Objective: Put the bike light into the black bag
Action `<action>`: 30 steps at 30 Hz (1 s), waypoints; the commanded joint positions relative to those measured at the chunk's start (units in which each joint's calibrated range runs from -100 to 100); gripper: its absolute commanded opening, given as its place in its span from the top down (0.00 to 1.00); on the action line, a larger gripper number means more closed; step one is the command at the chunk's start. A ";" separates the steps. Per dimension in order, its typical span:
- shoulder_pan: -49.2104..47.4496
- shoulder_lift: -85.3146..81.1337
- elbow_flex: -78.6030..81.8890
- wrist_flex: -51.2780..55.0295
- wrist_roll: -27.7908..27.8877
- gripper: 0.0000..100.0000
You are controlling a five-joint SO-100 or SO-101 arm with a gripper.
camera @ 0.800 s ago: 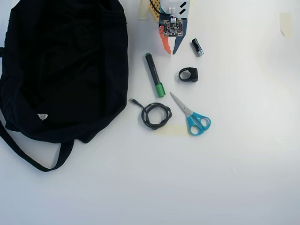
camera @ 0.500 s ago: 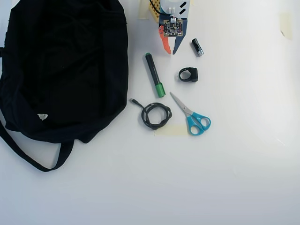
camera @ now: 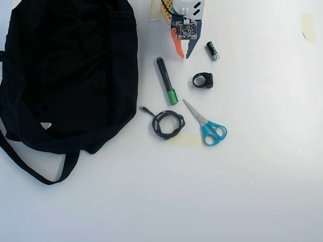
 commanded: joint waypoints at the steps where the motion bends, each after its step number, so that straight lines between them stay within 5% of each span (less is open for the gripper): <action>1: 0.25 -1.00 1.18 2.84 0.10 0.98; 30: 0.32 -1.00 1.18 2.75 0.05 0.98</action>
